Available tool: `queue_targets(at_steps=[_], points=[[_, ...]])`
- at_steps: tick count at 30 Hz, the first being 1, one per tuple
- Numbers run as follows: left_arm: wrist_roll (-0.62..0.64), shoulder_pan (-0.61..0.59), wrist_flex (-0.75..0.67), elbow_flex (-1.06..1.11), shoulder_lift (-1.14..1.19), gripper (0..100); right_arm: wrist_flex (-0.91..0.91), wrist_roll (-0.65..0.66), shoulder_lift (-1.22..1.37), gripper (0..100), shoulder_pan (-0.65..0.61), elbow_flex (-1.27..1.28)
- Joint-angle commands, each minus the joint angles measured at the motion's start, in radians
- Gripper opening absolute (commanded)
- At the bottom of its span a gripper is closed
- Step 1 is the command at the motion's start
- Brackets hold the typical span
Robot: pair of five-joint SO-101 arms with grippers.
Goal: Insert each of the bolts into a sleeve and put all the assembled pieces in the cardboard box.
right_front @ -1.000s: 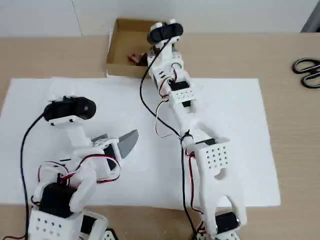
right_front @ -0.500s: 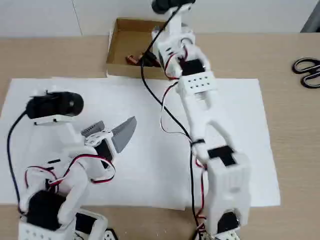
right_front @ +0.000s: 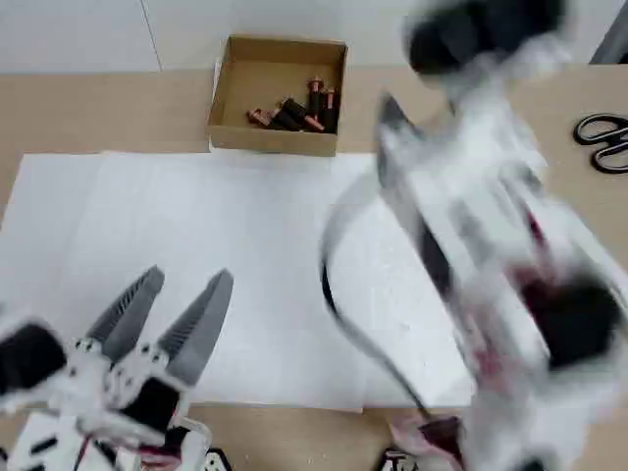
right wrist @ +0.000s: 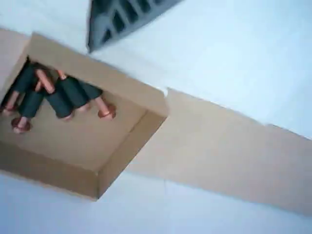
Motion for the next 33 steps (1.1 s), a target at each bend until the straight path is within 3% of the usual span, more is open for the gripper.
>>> queue_targets(at_steps=[1,8,19,23,28,33], points=[[-0.002,-0.003,0.002,0.090,-0.057,27,0.088,0.003,-0.176,22.6,0.013,0.009],[0.002,-0.003,0.003,0.101,-0.052,27,0.088,0.003,-0.564,22.6,0.236,0.459],[0.000,-0.003,0.002,0.259,-0.052,27,-0.206,0.008,-1.277,22.6,0.254,1.347],[0.002,-0.003,-0.003,0.358,-0.052,27,-0.196,0.008,-1.251,22.6,0.254,1.482],[0.002,-0.005,-0.005,0.453,-0.052,27,-0.315,0.008,-1.265,22.6,0.254,1.699],[0.000,-0.126,-0.068,0.565,-0.052,28,-0.395,0.008,-1.273,22.6,0.254,1.890]])
